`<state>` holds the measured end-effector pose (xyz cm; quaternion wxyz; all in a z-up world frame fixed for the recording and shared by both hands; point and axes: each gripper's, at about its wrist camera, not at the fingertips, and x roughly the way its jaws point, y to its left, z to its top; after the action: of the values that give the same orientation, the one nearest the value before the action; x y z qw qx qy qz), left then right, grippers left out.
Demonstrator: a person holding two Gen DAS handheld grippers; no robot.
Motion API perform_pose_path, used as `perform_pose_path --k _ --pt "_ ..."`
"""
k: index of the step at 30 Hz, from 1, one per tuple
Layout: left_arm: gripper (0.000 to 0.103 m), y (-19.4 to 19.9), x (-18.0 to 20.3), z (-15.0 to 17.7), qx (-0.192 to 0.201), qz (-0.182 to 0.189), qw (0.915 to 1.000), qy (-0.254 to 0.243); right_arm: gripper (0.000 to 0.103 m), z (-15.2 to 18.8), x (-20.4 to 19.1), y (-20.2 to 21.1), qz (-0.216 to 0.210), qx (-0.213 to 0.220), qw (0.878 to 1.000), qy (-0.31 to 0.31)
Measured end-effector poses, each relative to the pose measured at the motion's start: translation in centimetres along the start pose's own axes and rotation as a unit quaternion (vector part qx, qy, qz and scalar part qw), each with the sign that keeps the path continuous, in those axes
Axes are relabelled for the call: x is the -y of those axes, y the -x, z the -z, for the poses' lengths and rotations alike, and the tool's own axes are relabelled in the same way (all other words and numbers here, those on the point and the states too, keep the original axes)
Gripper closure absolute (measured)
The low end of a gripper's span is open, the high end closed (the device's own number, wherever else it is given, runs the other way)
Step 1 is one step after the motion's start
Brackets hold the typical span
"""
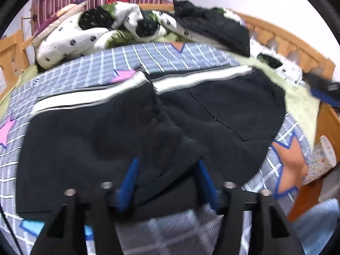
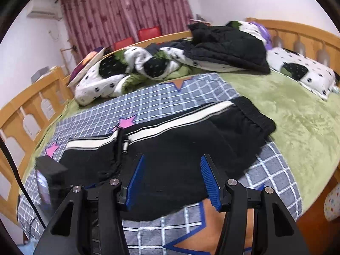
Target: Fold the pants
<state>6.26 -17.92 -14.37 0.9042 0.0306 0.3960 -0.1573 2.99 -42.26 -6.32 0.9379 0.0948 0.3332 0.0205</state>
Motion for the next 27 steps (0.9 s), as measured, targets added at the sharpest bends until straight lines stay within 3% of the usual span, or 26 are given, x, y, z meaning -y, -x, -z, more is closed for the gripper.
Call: perform_pose_path --k 4,8,12,17,18,21,23,27 --pt "0.029 5.5 -4.6 2.5 0.059 -0.036 0.9976 0.006 0.049 0.4 -2.3 -0.8 -0.016 -0.018 0.999 0.021" --pt "0.029 7.3 -12.0 4.5 0.042 -0.106 0.9912 0.068 0.049 1.0 -5.4 -2.6 -0.059 -0.055 0.996 0.03" --pt "0.029 7.6 -18.8 7.4 0.014 -0.101 0.9809 0.165 0.049 1.1 -9.9 -6.0 -0.078 -0.094 0.99 0.068" --pt "0.029 9.3 -21.9 10.0 0.015 -0.104 0.9738 0.201 0.049 1.5 -13.7 -10.6 -0.077 -0.133 0.982 0.111" --pt "0.029 9.4 -21.9 10.4 0.016 -0.105 0.974 0.2 0.053 2.0 -14.3 -11.7 -0.064 -0.141 0.98 0.126" --pt "0.029 9.3 -22.0 10.7 0.017 -0.116 0.9754 0.186 0.094 3.8 -15.3 -15.0 -0.025 -0.183 0.966 0.181" --pt "0.029 9.5 -21.8 10.8 0.021 -0.125 0.9763 0.175 0.095 4.2 -15.0 -14.4 -0.028 -0.168 0.967 0.191" --pt "0.029 9.7 -22.3 10.9 0.037 -0.114 0.9766 0.178 0.096 3.3 -12.4 -10.2 -0.087 -0.128 0.978 0.14"
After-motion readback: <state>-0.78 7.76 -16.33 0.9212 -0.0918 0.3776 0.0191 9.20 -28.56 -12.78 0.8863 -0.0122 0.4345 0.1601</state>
